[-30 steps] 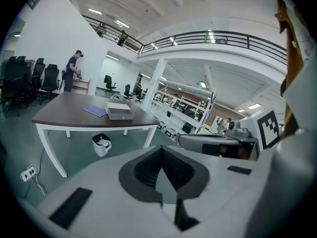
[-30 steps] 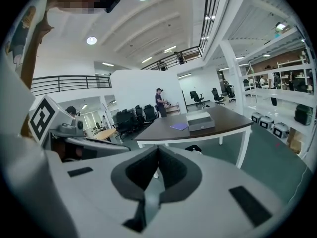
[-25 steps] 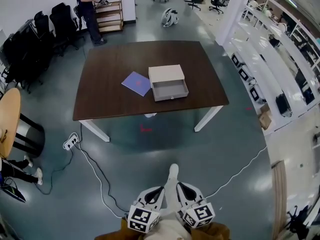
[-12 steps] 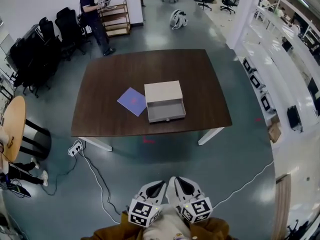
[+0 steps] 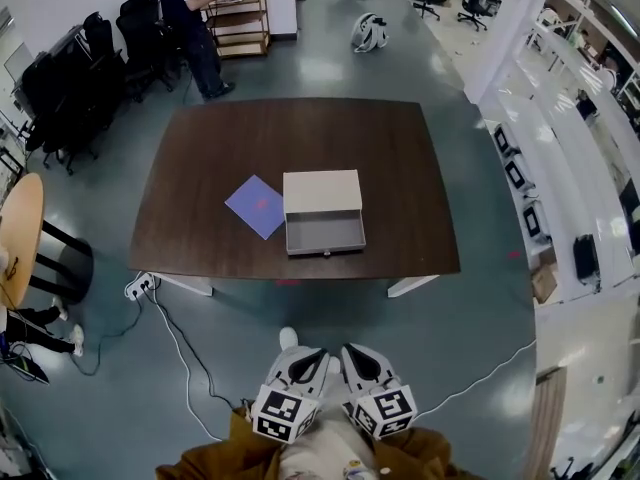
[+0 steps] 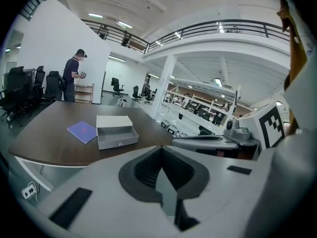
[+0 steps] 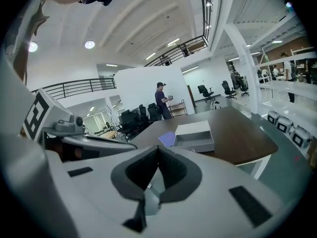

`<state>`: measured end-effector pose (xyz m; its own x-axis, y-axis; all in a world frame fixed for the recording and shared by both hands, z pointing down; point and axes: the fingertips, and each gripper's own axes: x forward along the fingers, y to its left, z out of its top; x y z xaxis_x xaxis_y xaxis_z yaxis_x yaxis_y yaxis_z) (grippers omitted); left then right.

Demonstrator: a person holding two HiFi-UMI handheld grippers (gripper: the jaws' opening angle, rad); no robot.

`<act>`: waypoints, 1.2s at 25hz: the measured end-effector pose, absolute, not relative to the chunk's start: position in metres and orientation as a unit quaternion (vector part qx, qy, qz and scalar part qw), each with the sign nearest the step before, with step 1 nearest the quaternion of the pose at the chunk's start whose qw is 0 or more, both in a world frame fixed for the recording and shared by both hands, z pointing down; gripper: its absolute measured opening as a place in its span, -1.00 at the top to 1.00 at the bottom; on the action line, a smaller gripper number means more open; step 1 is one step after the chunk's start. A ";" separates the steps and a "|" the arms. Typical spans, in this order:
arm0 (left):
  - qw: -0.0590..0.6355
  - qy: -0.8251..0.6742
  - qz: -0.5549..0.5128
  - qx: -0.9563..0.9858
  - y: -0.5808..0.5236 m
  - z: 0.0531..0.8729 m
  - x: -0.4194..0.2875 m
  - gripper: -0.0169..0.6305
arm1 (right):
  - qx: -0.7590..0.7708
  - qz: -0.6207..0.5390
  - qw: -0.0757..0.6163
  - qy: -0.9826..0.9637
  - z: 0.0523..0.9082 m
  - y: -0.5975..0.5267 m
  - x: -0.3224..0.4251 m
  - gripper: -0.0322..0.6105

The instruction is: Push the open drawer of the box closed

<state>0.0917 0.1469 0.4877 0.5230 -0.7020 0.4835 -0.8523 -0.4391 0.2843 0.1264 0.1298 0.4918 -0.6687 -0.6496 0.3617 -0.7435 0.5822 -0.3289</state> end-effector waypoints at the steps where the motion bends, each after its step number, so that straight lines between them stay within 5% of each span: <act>1: 0.255 -0.464 0.148 0.835 0.137 0.487 0.089 0.93 | 0.395 0.232 0.104 -0.883 0.491 0.120 0.124 0.89; 30: 0.269 -0.428 0.178 0.844 -0.110 0.550 0.007 0.93 | 0.438 0.255 0.184 -0.842 0.559 -0.133 0.056 0.89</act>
